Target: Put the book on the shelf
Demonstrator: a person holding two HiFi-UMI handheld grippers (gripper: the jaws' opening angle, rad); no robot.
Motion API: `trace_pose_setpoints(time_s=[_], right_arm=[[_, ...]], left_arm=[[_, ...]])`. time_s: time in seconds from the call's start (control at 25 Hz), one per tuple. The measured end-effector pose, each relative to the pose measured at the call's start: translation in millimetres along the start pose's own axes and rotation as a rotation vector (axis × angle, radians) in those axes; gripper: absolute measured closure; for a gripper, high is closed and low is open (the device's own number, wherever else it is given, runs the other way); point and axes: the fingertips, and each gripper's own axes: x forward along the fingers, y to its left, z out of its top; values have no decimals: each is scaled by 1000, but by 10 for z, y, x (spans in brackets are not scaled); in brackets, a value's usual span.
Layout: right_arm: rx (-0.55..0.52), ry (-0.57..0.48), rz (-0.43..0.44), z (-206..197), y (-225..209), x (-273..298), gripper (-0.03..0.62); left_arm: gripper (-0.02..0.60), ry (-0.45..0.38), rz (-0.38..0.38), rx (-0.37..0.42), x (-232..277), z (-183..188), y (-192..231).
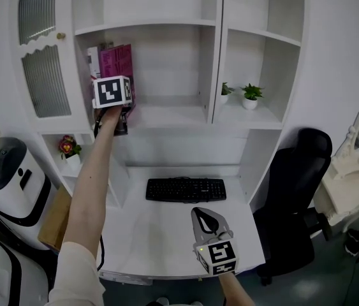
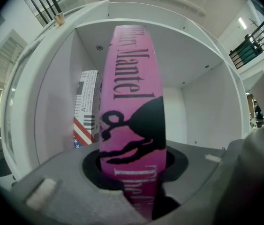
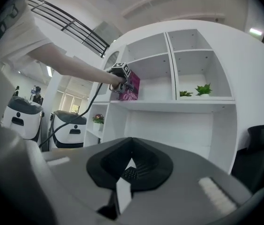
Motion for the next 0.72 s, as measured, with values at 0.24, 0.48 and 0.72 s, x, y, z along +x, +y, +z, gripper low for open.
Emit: trace_pose_setpoints(time_s=[0.24, 0.48, 0.72], right_arm=[[-15, -2, -21, 128, -146, 124, 592], [-15, 0, -32, 128, -170, 213, 592], [1, 10, -60, 86, -274, 234, 592]], left_arm=[[428, 34, 2, 5, 200, 1, -6], [428, 40, -1, 11, 338, 14, 30], [426, 33, 63, 36, 440, 34, 210]])
